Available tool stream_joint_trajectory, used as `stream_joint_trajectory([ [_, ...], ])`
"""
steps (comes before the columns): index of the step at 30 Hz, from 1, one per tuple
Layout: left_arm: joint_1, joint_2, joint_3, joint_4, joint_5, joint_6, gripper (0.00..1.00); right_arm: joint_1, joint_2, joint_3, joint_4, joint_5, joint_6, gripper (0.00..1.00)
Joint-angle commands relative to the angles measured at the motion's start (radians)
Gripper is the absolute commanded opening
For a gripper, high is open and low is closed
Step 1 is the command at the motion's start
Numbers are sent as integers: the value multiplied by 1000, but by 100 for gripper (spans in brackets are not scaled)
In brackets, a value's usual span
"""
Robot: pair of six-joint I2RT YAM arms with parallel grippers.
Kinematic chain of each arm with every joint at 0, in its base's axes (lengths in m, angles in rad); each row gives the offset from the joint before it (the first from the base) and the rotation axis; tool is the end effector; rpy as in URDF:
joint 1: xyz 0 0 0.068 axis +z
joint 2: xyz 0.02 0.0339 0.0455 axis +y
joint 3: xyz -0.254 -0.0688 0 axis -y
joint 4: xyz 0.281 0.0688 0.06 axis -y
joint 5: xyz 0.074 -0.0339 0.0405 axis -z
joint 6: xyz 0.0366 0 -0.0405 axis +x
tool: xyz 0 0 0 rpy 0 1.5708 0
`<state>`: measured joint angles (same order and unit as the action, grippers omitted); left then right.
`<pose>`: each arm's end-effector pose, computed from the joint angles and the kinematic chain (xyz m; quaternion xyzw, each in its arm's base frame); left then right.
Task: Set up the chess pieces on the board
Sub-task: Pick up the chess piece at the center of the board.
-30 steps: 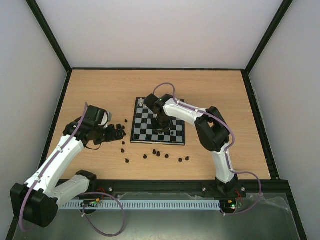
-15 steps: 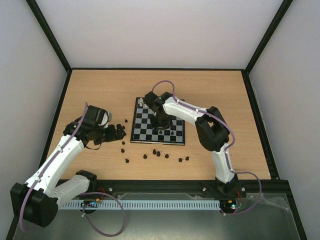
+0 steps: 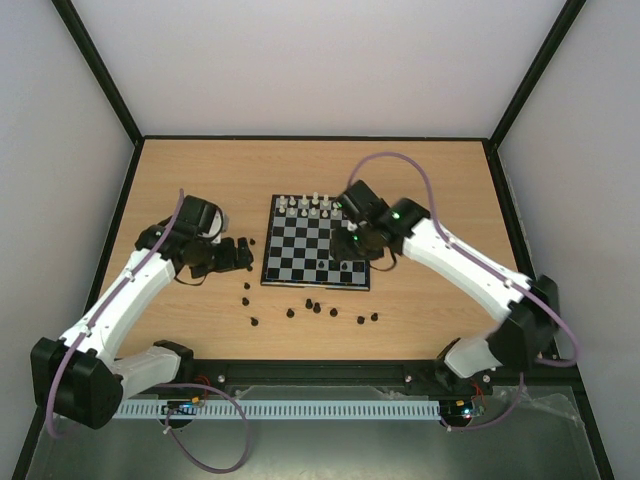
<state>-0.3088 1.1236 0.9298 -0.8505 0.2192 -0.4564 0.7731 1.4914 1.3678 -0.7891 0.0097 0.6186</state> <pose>0.2382 -0.0843 0.2524 -0.0424 0.9592 -0.1945 0.2005 0.2534 0.2468 0.3041 -0.0715 0.9436 0.2036 0.2510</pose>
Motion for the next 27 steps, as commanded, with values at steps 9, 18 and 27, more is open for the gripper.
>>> stream_joint_trajectory([
  [9, 4, 63, 39, 13, -45, 15, 99, 6, -341, -311, 48, -103, 28, 99],
  [18, 1, 53, -34, 136, 21, -44, 99, 5, -372, -241, 30, -43, 101, 99],
  [27, 42, 197, 89, 38, -116, 24, 99, 6, -335, -230, 52, -147, 172, 99],
])
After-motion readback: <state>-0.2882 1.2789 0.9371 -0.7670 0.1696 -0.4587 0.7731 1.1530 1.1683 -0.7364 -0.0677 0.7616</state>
